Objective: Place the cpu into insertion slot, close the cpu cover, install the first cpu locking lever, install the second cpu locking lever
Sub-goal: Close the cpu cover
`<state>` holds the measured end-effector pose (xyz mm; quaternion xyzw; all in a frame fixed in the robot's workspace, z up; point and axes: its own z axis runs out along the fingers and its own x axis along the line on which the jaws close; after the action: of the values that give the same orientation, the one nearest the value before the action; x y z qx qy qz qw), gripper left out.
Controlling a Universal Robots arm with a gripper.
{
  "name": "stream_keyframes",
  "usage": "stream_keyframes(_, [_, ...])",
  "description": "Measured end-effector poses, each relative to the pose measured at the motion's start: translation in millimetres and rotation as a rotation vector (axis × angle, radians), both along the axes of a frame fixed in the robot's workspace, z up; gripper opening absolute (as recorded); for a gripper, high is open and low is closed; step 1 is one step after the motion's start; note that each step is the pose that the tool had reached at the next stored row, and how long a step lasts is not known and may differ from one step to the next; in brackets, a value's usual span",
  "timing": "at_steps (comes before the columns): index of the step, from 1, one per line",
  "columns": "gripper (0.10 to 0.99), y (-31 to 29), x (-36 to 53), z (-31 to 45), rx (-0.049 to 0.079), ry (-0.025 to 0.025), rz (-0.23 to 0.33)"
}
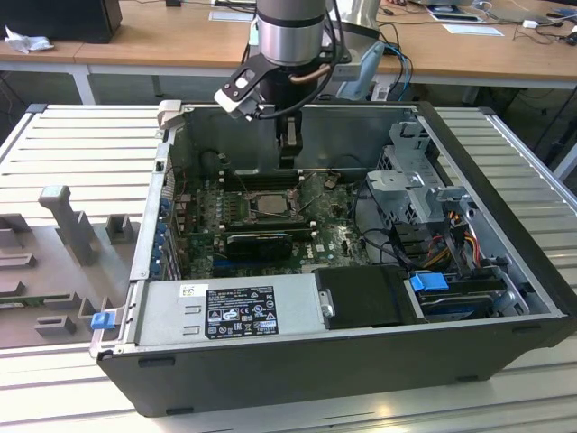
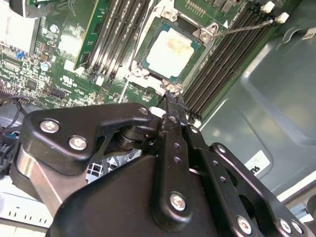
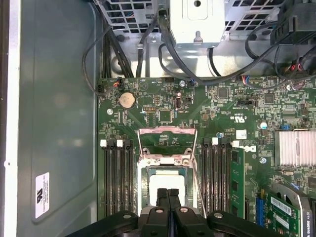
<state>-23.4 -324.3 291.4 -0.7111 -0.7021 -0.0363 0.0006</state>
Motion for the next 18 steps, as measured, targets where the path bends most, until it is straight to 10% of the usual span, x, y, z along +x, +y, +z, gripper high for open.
stream_keyframes(9, [0.106, 0.1, 12.3, 5.3, 0.000, -0.0001, 0.000])
stream_keyframes(18, [0.106, -0.8, 21.0, -9.5, 0.000, -0.0002, 0.000])
